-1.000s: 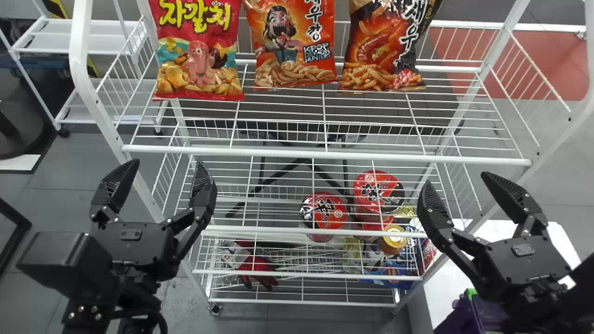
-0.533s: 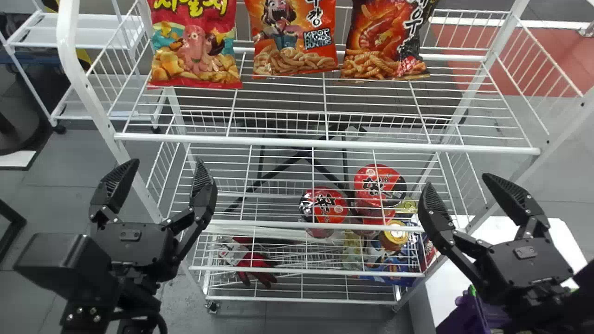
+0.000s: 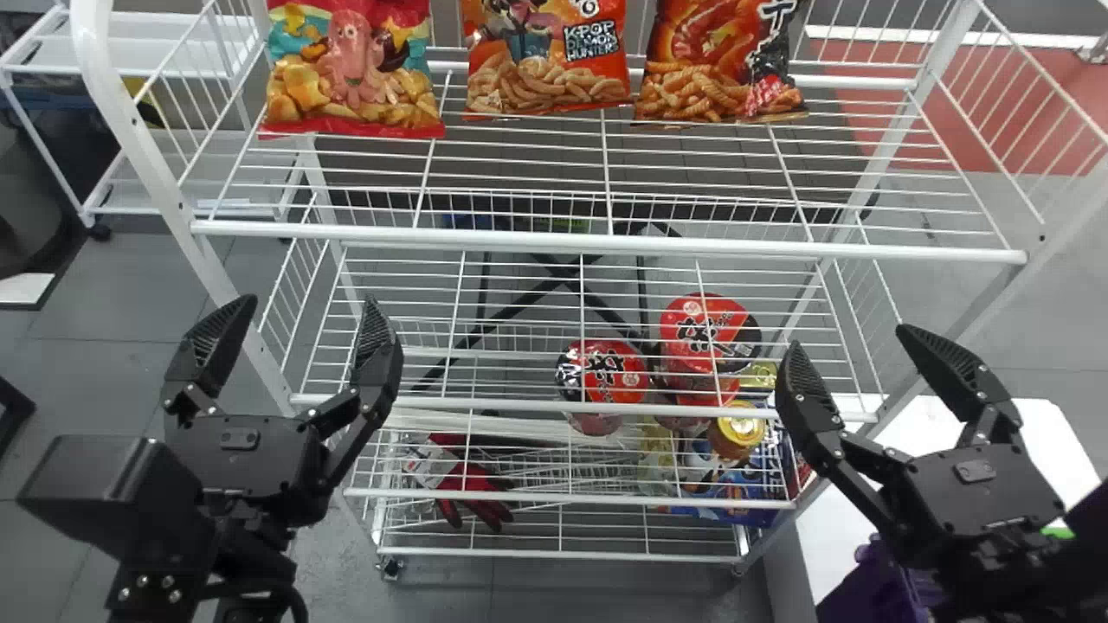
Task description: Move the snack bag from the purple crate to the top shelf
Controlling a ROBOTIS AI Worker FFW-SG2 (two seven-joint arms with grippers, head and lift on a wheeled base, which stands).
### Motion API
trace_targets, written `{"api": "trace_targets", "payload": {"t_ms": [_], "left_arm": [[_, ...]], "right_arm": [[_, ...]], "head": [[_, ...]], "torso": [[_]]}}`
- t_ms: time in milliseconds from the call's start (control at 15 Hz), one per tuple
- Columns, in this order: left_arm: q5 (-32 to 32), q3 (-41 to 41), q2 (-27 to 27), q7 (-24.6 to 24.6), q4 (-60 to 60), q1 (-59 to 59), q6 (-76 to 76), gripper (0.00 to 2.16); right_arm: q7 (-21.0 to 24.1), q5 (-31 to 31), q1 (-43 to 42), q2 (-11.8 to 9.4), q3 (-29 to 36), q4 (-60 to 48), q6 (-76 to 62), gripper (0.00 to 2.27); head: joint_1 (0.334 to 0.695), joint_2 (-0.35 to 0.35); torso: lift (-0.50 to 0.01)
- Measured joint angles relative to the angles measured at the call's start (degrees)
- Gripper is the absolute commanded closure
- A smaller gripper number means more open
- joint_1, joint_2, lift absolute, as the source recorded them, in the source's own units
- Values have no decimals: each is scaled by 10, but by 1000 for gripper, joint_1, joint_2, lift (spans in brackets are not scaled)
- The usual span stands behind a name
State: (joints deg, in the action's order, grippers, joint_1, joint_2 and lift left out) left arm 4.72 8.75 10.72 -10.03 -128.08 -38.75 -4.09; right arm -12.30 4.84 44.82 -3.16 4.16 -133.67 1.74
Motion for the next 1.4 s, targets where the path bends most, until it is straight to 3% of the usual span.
{"api": "trace_targets", "payload": {"t_ms": [1400], "left_arm": [[6,1,-1,-1,3,0,-8,144]], "right_arm": [[-5,11,-7,0,12,-4,32,167]], "head": [[695,-49]], "torso": [[-304]]}}
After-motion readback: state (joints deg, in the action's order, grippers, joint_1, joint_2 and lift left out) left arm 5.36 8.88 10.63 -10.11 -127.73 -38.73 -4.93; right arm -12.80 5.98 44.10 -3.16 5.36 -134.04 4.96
